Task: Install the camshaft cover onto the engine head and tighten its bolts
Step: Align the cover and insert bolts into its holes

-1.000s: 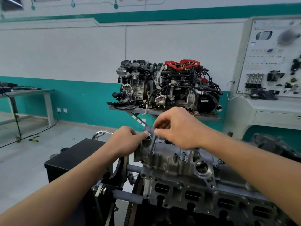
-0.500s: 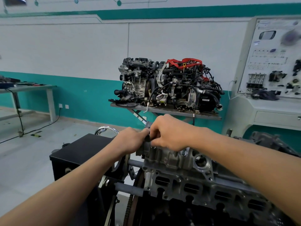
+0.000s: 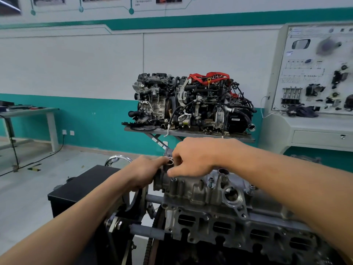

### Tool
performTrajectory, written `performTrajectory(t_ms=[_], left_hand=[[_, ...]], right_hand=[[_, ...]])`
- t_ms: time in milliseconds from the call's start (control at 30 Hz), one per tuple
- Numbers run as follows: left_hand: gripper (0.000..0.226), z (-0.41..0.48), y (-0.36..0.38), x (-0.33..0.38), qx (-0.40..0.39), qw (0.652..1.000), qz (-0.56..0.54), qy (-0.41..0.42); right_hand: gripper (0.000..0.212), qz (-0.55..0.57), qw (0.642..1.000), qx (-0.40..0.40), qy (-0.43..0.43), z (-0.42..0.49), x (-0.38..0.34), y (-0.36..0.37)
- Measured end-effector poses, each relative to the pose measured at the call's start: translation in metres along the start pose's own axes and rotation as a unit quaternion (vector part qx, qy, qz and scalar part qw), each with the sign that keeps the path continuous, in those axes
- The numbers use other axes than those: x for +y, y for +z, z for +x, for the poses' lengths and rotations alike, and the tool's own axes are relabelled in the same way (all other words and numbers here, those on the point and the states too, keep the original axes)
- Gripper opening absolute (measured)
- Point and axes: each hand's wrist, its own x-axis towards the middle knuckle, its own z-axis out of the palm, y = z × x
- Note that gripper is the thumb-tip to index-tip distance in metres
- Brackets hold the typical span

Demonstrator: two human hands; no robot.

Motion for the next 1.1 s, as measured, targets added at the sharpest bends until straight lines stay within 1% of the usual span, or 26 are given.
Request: performTrajectory(t_ms=[67, 100, 167, 233, 333, 367, 400, 467, 567, 700, 767, 900, 1033, 1100], left_hand=[[0.048, 0.001, -0.004, -0.003, -0.037, 0.995, -0.070, -0.061], [0.054, 0.001, -0.006, -0.004, -0.055, 0.992, -0.085, -0.076], [0.054, -0.001, -0.008, -0.005, -0.077, 0.988, -0.088, -0.097], [0.052, -0.005, -0.009, -0.003, -0.081, 0.986, -0.095, -0.108], [0.055, -0.005, -0.009, -0.004, -0.079, 0.986, -0.100, -0.108], [0.055, -0.006, -0.009, -0.003, -0.077, 0.986, -0.102, -0.111], [0.053, -0.006, -0.009, -0.004, -0.077, 0.985, -0.103, -0.114], [0.049, -0.008, -0.009, -0.003, -0.081, 0.985, -0.102, -0.114], [0.051, -0.007, -0.009, -0.005, -0.087, 0.986, -0.097, -0.105], [0.053, -0.006, -0.008, -0.005, -0.082, 0.987, -0.098, -0.100], [0.053, -0.005, -0.007, -0.007, -0.080, 0.987, -0.099, -0.097], [0.046, -0.002, -0.006, -0.008, -0.080, 0.987, -0.100, -0.096], [0.048, -0.002, -0.006, -0.008, -0.083, 0.986, -0.101, -0.100], [0.047, -0.003, -0.006, -0.008, -0.087, 0.986, -0.101, -0.105]], right_hand=[[0.035, -0.004, 0.999, -0.018, -0.029, -0.001, 0.000, 0.002], [0.034, -0.005, 0.999, -0.025, -0.040, 0.000, -0.001, 0.004], [0.043, 0.001, 0.999, -0.031, -0.043, 0.000, -0.004, 0.006], [0.056, 0.036, 0.998, -0.035, -0.025, -0.001, -0.004, 0.005], [0.057, 0.087, 0.996, -0.004, -0.003, -0.002, -0.001, 0.001], [0.053, 0.098, 0.995, 0.009, -0.005, -0.002, -0.001, 0.001], [0.044, 0.105, 0.994, 0.009, -0.008, -0.002, -0.003, 0.000], [0.024, 0.076, 0.997, -0.021, -0.011, -0.001, -0.008, 0.001], [0.032, 0.033, 0.998, -0.058, -0.003, 0.002, -0.014, -0.005], [0.022, -0.029, 0.995, -0.092, -0.023, 0.014, -0.015, -0.014], [0.025, -0.056, 0.992, -0.103, -0.037, 0.018, -0.016, -0.014], [0.042, -0.082, 0.991, -0.103, -0.030, 0.022, -0.015, -0.003], [0.053, -0.043, 0.997, -0.071, 0.002, 0.015, -0.013, 0.000], [0.054, -0.038, 0.998, -0.056, 0.005, 0.013, -0.012, -0.006]])
